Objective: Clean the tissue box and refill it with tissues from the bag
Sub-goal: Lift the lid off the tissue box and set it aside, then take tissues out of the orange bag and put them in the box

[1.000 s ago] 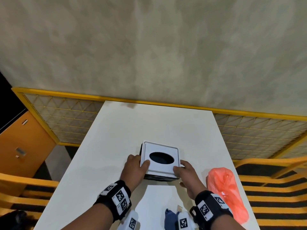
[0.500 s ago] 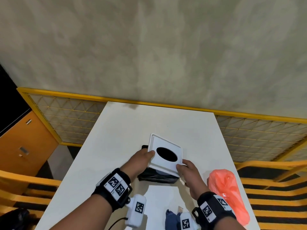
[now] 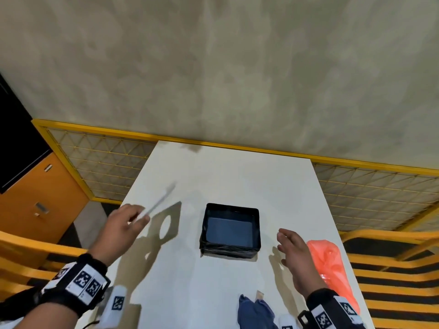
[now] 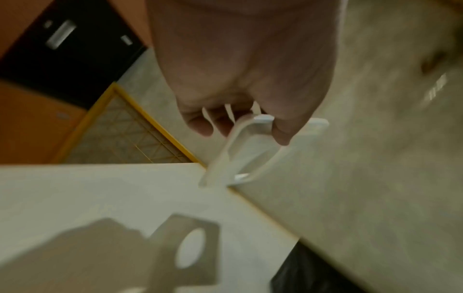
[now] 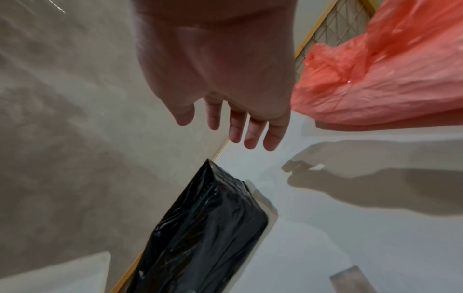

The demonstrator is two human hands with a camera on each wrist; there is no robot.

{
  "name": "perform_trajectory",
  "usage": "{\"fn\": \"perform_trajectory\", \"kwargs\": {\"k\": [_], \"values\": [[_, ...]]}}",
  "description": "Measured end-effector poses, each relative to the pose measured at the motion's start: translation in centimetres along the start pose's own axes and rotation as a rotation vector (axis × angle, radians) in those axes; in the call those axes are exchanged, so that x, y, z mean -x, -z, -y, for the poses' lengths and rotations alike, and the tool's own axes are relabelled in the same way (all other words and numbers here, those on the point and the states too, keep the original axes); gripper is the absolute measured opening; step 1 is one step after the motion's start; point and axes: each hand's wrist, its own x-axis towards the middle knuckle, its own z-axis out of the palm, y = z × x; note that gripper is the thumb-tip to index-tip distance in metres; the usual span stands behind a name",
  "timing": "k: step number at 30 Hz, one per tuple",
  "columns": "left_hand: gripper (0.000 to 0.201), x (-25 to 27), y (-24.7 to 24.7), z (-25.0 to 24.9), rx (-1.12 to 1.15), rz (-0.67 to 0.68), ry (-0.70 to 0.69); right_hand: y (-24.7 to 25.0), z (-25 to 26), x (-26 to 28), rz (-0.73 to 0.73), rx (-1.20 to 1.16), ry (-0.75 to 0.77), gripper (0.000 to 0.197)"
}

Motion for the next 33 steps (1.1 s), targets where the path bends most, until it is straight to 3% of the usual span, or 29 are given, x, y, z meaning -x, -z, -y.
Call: {"fn": "perform_trajectory", "kwargs": {"k": [3, 8, 15, 19, 21, 24, 27, 30, 33], "values": [[0.026, 2.0, -1.0, 3.9, -0.377, 0.116, -0.138, 0.0, -0.6, 0.3, 0.005, 0.014, -0.01, 0.025], [0.018, 4.5, -4.2, 6.6, -0.724, 0.199, -0.149, -0.6, -1.3, 1.1, 0.023, 0.07, -0.02, 0.024], [0.018, 6.0, -6.9, 7.1, -0.827, 0.286, -0.023, 0.1, -1.7, 2.4, 0.032, 0.122, 0.001, 0.024], [0.03, 6.1, -7.4, 7.0, -0.868, 0.318, 0.098, 1.8, -1.6, 3.1, -0.047, 0.212, 0.075, 0.019], [0.029, 6.1, -7.5, 6.5, -0.801, 0.281, 0.135, 3.4, -1.6, 3.5, -0.182, 0.331, 0.13, 0.015], [0.018, 5.8, -7.9, 5.3, -0.515, 0.085, 0.178, 6.6, -2.4, 3.6, -0.416, 0.588, 0.149, 0.018], [0.023, 5.0, -9.6, 1.4, -0.342, -0.003, 0.087, 9.7, -4.3, 3.5, -0.437, 0.854, 0.055, 0.035], [0.041, 4.7, -12.9, -5.1, -0.152, 0.092, -0.107, 11.3, -6.8, 3.4, -0.293, 1.02, -0.129, 0.065], [0.034, 5.2, -17.0, -11.3, 0.046, 0.304, -0.203, 11.6, -9.0, 3.5, -0.232, 0.907, -0.11, 0.07]]}}
